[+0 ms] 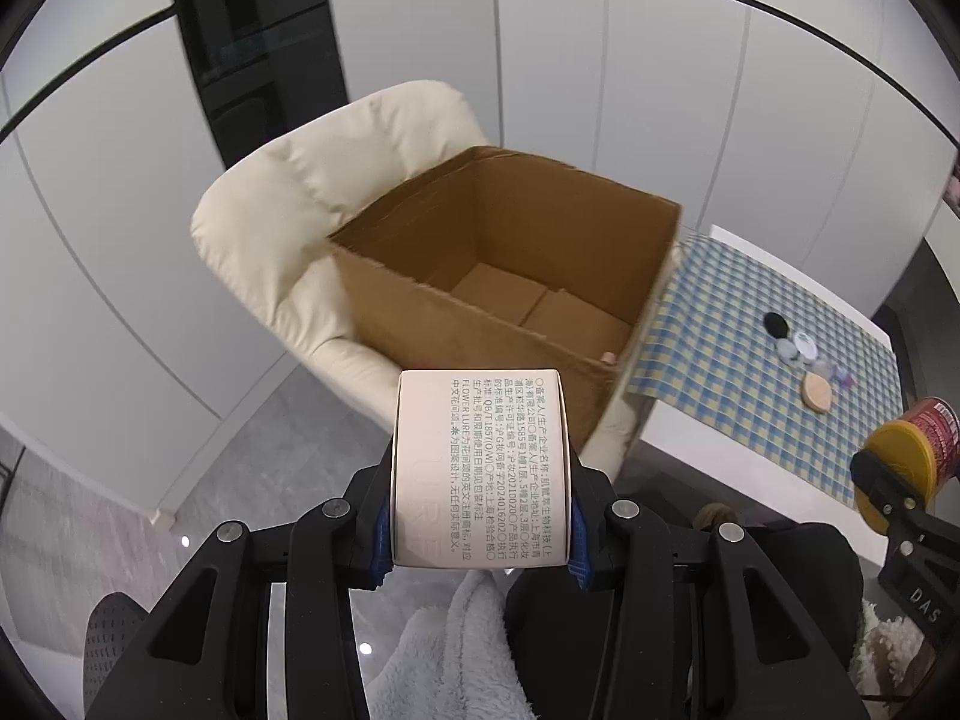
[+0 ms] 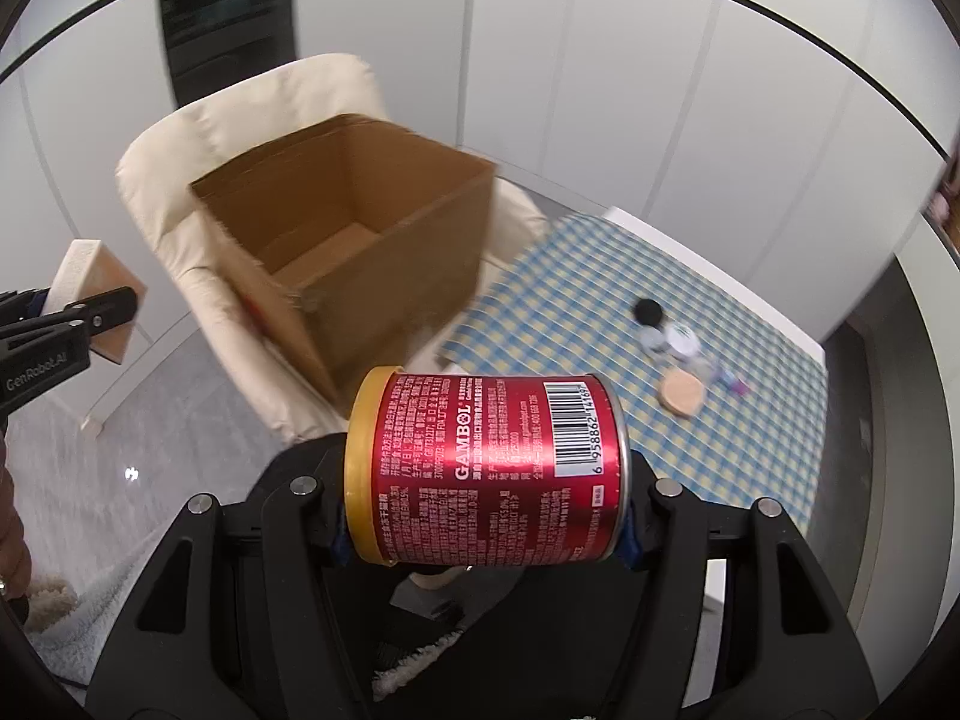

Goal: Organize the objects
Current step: 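Carry the beige box with the left tool while the right tool carries the red can over the cardboard box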

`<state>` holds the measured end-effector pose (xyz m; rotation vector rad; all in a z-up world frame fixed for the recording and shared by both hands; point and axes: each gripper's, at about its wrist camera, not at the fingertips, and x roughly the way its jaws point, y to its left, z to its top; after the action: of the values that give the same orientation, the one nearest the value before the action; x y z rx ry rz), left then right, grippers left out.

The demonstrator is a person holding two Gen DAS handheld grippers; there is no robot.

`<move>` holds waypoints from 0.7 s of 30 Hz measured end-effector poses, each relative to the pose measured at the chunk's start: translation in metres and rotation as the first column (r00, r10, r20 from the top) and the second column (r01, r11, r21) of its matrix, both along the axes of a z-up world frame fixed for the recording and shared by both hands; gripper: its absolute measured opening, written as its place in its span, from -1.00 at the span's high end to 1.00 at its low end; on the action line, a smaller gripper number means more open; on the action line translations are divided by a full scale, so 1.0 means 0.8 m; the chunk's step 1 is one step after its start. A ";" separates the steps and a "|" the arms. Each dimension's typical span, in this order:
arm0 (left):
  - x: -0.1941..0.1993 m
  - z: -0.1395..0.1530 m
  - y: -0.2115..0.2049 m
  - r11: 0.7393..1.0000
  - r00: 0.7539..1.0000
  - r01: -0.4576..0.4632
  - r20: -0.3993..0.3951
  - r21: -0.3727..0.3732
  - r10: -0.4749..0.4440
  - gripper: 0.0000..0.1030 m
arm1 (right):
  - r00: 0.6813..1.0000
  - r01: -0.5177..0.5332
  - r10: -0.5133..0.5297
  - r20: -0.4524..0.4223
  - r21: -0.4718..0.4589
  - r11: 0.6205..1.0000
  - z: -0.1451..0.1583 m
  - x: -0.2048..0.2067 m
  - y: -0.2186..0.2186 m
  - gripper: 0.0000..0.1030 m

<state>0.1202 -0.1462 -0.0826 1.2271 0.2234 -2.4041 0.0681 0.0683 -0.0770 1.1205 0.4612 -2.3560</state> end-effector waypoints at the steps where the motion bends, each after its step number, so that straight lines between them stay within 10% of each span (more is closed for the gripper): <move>1: 0.002 -0.001 -0.006 1.000 1.000 -0.012 -0.001 0.005 0.012 0.15 | 1.000 -0.021 0.021 -0.001 0.003 1.000 0.000 0.001 -0.010 -0.25; 21: -0.025 -0.021 -0.037 0.999 0.999 -0.045 0.029 0.014 0.045 0.15 | 0.994 -0.104 0.104 0.027 0.016 0.994 -0.018 -0.015 -0.067 -0.25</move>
<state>0.1003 -0.1759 -0.0996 1.2486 0.2581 -2.3493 0.0560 0.0150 -0.0917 1.1069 0.5185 -2.2489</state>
